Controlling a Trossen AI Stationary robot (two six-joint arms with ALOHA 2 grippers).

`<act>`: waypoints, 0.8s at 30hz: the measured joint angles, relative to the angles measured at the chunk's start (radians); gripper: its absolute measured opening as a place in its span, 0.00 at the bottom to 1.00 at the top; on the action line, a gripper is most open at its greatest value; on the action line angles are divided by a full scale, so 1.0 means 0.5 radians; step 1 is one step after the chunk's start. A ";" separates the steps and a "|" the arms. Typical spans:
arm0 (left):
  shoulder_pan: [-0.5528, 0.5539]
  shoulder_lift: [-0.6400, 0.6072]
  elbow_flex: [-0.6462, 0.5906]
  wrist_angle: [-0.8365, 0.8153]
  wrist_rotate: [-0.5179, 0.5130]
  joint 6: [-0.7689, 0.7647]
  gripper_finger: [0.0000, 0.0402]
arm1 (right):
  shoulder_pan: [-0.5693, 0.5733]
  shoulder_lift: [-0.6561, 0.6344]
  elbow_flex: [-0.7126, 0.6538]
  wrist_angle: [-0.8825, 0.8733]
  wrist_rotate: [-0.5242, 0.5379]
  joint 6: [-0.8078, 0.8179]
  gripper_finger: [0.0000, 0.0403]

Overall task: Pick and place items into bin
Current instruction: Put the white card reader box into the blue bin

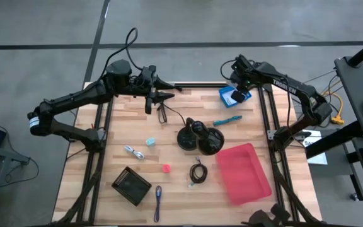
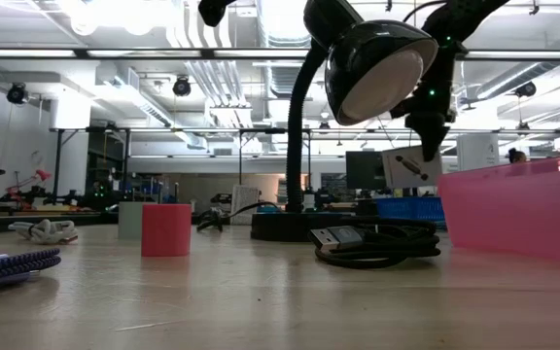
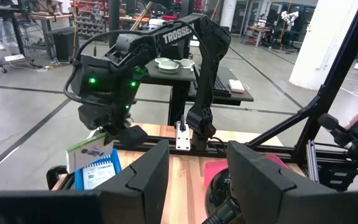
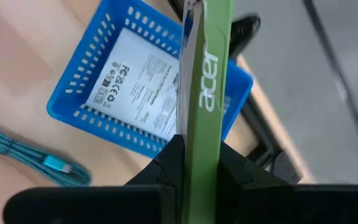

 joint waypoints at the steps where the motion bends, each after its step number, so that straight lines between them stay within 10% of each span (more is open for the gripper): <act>1: 0.000 0.000 0.000 0.000 0.000 0.000 0.37 | 0.000 0.000 0.000 -0.020 0.000 0.084 0.10; 24: -0.002 0.000 0.000 -0.001 0.001 -0.002 0.37 | -0.001 0.000 -0.167 0.029 -0.119 1.266 0.09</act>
